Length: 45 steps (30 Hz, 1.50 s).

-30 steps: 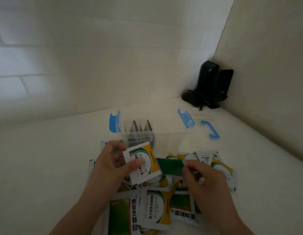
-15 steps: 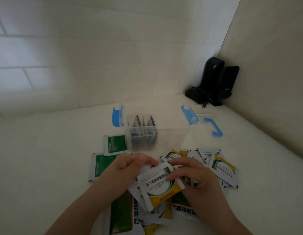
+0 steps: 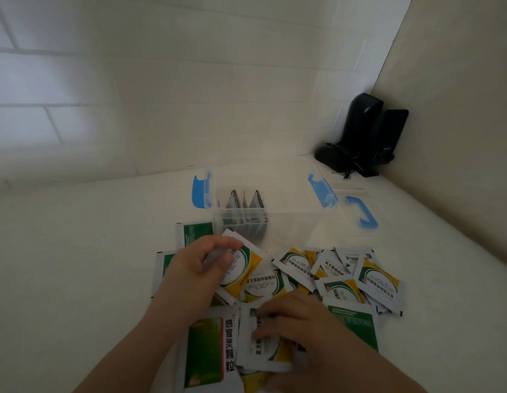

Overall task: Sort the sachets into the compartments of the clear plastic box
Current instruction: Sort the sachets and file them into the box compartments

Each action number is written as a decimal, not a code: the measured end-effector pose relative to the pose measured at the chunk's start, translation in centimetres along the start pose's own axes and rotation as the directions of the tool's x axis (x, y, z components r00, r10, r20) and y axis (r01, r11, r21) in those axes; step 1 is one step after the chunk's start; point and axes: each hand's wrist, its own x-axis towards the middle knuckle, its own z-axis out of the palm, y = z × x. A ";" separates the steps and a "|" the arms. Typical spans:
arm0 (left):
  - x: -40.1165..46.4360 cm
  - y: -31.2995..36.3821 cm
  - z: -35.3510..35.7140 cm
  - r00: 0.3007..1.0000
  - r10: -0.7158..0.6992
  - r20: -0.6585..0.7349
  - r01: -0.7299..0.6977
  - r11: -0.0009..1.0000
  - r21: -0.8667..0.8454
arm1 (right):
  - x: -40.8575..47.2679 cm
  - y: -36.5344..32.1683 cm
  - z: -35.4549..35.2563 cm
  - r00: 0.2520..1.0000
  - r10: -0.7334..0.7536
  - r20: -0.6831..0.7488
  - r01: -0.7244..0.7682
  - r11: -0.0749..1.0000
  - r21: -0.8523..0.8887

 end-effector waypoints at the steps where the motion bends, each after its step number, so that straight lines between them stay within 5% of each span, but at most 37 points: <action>1: -0.1 -0.1 0.1 1.000 -0.010 0.001 0.010 1.000 0.011 | 0.0 0.1 0.0 1.000 -0.014 -0.011 0.014 1.000 -0.001; 6: -0.1 -0.2 0.4 0.999 -0.042 0.021 0.041 0.999 0.034 | -0.1 -0.9 -1.6 0.970 0.158 -0.183 -0.130 0.979 0.156; 10: -0.2 0.2 0.4 0.998 -0.061 0.029 0.061 0.998 0.008 | 0.1 -1.2 -2.0 0.725 0.312 -0.614 -0.239 0.950 0.201; 12: -0.3 0.4 0.6 0.997 -0.046 0.064 0.044 0.999 0.029 | 0.2 -1.1 -1.9 0.658 0.305 -0.689 -0.266 0.949 0.167; 19: -0.8 0.3 1.5 0.972 0.043 0.232 -0.051 0.998 0.029 | 1.3 -1.1 1.0 0.893 0.179 -0.412 -0.209 0.978 -0.029; 26: -0.3 0.5 1.1 0.992 0.014 0.126 -0.011 1.000 -0.020 | 0.4 -1.0 -1.2 0.917 0.147 -0.371 -0.145 0.989 0.034; 30: -0.4 0.5 0.9 0.992 0.017 0.122 -0.006 0.996 -0.088 | -0.2 -0.3 -0.9 0.997 -0.030 -0.077 0.031 0.999 0.012; 34: -0.5 0.5 0.9 0.990 -0.006 0.142 0.022 0.994 -0.108 | 0.2 0.3 0.8 0.987 -0.156 0.025 0.158 0.981 -0.111; 40: -0.5 0.5 0.7 0.979 -0.125 0.163 0.139 0.988 -0.075 | 0.1 -0.3 -1.5 0.956 -0.072 -0.285 0.076 0.997 0.001; 45: -0.7 0.9 0.6 0.962 -0.145 0.231 0.161 0.986 -0.052 | -0.4 -0.6 -2.5 0.825 0.036 -0.563 -0.011 0.999 0.047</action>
